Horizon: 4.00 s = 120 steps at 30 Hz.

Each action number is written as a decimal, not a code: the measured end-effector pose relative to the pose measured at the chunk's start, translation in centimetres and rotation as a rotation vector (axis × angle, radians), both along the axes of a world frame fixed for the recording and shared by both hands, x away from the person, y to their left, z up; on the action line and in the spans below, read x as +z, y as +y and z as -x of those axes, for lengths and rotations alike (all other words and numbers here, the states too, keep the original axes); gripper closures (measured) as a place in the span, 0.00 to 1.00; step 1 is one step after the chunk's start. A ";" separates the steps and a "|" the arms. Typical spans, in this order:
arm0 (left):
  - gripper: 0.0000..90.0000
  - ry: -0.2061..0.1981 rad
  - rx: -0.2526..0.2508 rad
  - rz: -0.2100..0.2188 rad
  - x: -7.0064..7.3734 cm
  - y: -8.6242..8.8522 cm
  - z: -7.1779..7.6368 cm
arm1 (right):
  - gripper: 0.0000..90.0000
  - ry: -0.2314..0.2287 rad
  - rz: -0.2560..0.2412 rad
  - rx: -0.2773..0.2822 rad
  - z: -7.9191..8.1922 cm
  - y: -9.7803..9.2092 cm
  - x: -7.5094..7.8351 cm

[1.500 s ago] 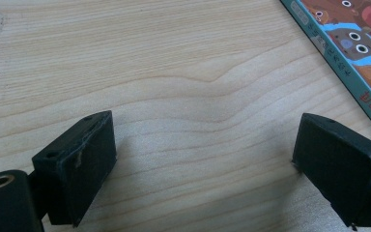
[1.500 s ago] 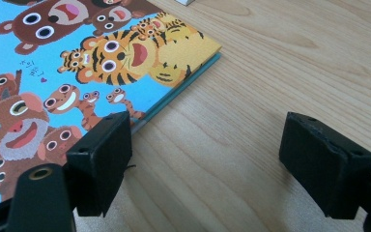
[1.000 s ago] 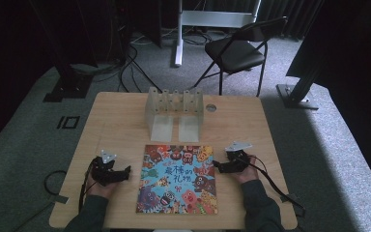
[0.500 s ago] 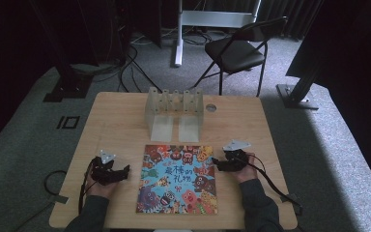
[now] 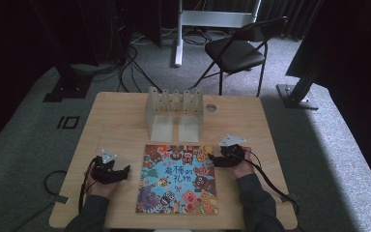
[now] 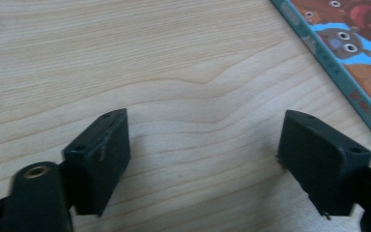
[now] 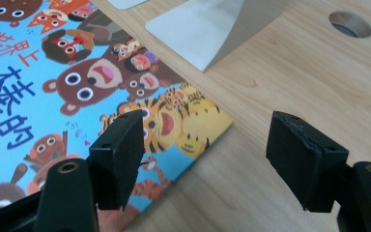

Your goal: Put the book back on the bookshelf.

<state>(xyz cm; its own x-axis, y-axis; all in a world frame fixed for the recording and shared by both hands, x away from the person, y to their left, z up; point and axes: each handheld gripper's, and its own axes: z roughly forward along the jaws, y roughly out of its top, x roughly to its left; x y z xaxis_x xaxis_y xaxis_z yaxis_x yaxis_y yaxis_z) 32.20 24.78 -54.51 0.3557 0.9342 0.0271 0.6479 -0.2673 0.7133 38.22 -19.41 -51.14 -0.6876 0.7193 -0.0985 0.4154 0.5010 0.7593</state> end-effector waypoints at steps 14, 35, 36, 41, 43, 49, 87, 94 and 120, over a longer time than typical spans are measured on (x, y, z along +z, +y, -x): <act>0.21 -0.108 -0.144 0.045 1.8 -2.9 2.0 | 0.27 0.071 -0.046 0.031 -2.4 1.6 -1.0; 0.16 -0.085 -0.317 0.058 1.6 -7.4 4.2 | 0.27 0.203 -0.132 0.045 -4.2 1.1 -3.2; 0.16 -0.084 -0.323 0.053 1.6 -7.4 4.3 | 0.27 0.207 -0.139 0.044 -4.2 1.0 -3.1; 0.12 -0.079 -0.373 0.034 1.7 -8.5 5.2 | 0.30 0.232 -0.168 0.041 -4.4 0.7 -3.0; 0.10 -0.076 -0.387 0.032 1.8 -8.7 5.4 | 0.31 0.236 -0.174 0.040 -4.5 0.6 -2.9; 0.04 -0.080 -0.453 0.004 1.8 -10.4 6.8 | 0.32 0.232 -0.231 0.046 -4.5 0.0 -1.8; 0.06 -0.181 -0.641 -0.104 1.4 -15.6 10.3 | 0.33 0.191 -0.325 0.101 -4.5 -0.2 2.4; 0.09 -0.207 -0.636 -0.083 1.8 -15.4 10.4 | 0.32 0.203 -0.304 0.098 -4.4 0.0 2.2; 0.15 -0.207 -0.639 -0.019 2.6 -14.4 10.5 | 0.42 0.263 -0.347 0.177 -4.8 1.6 2.6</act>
<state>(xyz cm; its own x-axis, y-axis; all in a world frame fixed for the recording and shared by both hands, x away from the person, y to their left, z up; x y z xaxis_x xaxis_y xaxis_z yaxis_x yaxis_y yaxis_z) 21.74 10.34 -51.91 0.8242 0.5408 0.1681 0.2089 -0.5663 0.7973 42.98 -17.85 -48.58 -0.7721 0.5484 0.3209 0.5469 0.3164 0.7751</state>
